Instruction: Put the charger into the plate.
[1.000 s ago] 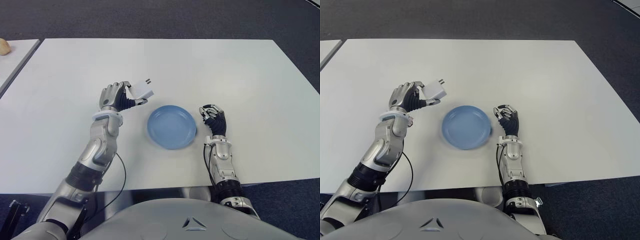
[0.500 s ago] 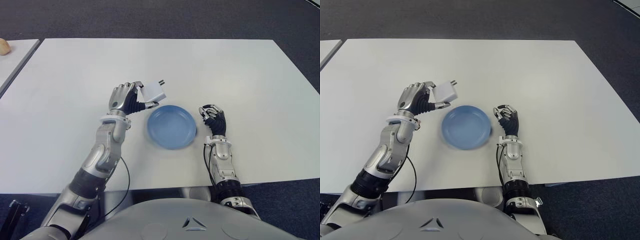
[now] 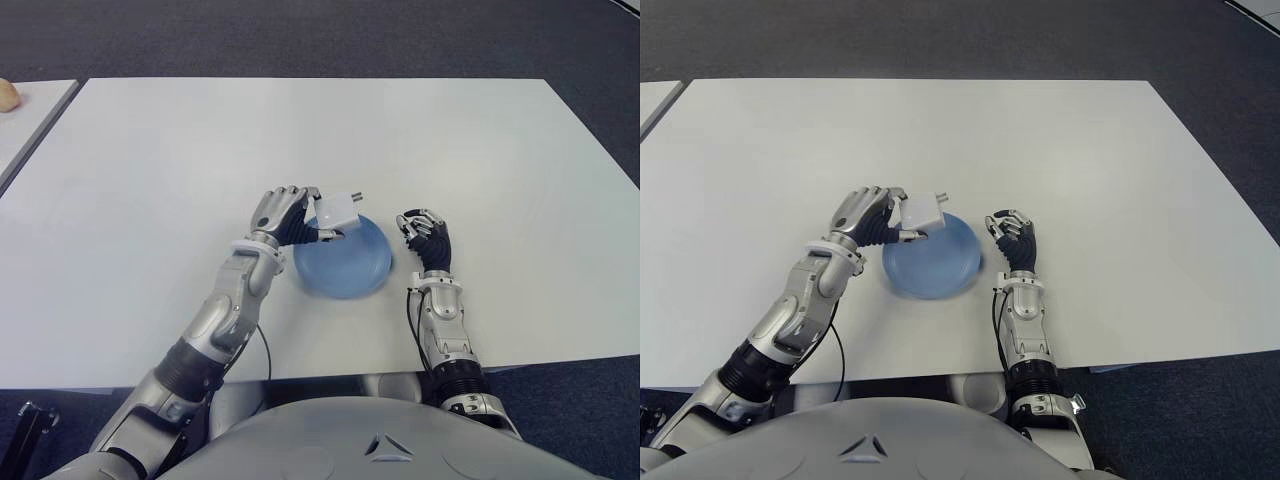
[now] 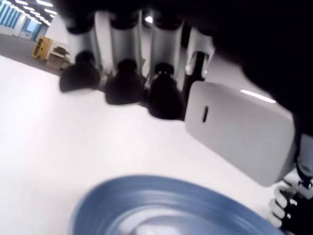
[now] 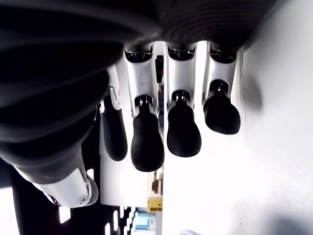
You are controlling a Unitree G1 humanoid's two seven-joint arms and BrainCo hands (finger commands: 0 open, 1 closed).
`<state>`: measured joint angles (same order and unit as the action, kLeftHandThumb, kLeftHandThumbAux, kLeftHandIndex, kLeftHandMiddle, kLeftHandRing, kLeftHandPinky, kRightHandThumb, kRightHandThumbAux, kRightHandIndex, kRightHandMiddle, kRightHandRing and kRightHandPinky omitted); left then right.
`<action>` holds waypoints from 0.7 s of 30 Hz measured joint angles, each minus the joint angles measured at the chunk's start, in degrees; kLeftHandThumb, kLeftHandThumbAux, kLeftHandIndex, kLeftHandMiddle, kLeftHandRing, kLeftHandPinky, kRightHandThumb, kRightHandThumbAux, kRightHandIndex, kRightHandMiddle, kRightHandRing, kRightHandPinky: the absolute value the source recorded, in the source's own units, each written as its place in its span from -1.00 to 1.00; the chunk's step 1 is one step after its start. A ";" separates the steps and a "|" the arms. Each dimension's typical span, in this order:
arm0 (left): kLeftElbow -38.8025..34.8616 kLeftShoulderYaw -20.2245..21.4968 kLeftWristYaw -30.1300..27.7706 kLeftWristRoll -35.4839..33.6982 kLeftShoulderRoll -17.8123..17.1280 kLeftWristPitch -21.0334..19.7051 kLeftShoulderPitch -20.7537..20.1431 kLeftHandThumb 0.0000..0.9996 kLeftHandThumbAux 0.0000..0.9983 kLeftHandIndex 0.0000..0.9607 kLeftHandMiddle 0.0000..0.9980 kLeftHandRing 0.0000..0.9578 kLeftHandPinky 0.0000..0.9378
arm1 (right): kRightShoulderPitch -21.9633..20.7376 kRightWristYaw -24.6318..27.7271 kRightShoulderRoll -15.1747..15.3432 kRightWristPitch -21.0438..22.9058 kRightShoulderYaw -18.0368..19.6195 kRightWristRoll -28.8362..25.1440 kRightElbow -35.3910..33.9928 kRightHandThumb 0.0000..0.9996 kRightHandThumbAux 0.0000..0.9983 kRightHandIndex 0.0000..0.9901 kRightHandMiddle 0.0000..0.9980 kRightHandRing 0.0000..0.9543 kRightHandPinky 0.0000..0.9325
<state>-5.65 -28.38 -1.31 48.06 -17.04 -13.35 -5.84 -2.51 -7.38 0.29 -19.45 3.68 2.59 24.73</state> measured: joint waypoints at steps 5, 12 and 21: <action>4.85 -1.15 0.53 0.42 -0.13 2.24 -0.30 0.47 0.39 -0.08 0.64 0.73 0.80 | 0.01 -0.01 -0.02 -0.28 0.02 -0.01 0.01 0.41 0.45 -0.12 0.51 0.56 0.60; 11.22 -2.22 2.99 1.63 -0.14 5.04 -2.42 0.47 0.39 -0.08 0.60 0.68 0.73 | 0.01 -0.05 -0.07 -0.38 0.07 -0.01 0.02 0.41 0.45 -0.12 0.51 0.56 0.62; 18.09 -3.30 7.61 2.88 -0.12 7.36 -4.82 0.45 0.38 -0.09 0.37 0.43 0.33 | 0.08 -0.13 -0.24 -0.71 0.04 0.00 -0.01 0.41 0.45 -0.12 0.52 0.56 0.60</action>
<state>12.44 -31.68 6.30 50.94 -17.16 -5.99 -10.66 -2.43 -7.51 0.05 -20.16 3.73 2.58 24.72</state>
